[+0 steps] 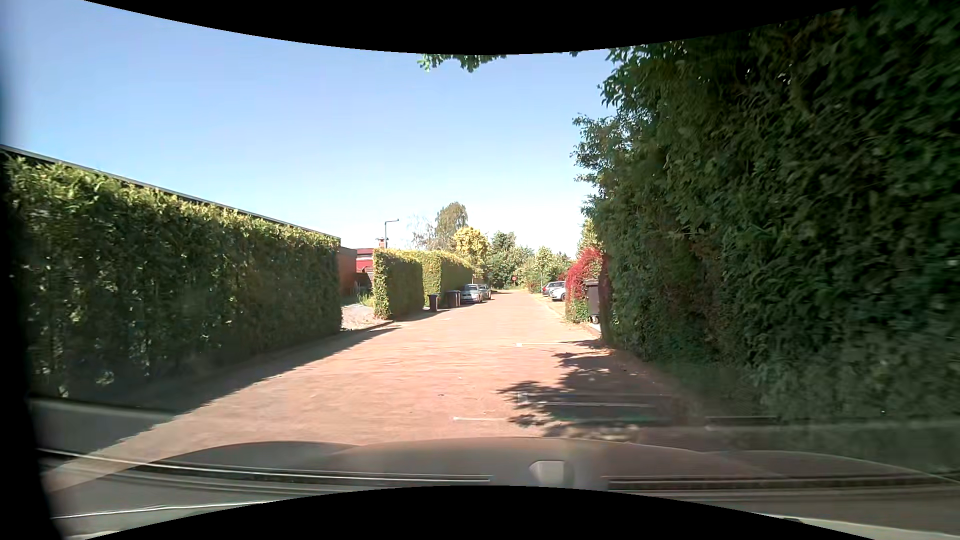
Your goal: Follow the waypoints while adhering to traffic rules and regulations
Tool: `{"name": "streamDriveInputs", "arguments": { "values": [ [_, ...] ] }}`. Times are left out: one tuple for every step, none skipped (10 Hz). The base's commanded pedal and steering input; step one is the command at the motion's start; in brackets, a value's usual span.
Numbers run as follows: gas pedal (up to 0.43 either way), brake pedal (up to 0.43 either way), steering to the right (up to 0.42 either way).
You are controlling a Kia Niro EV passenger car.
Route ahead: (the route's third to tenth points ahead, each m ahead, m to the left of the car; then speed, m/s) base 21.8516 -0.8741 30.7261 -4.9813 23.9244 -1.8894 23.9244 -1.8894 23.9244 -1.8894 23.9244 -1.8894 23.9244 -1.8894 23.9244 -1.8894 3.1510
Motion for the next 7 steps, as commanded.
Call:
{"name": "streamDriveInputs", "arguments": {
  "values": [
    [0.028, 0.006, 0.013],
    [0.0, 0.006, 0.013],
    [0.0, 0.006, 0.013],
    [0.0, 0.006, 0.012],
    [0.0, 0.006, 0.011],
    [0.0, 0.006, 0.01],
    [0.028, 0.006, 0.01]
  ]
}}
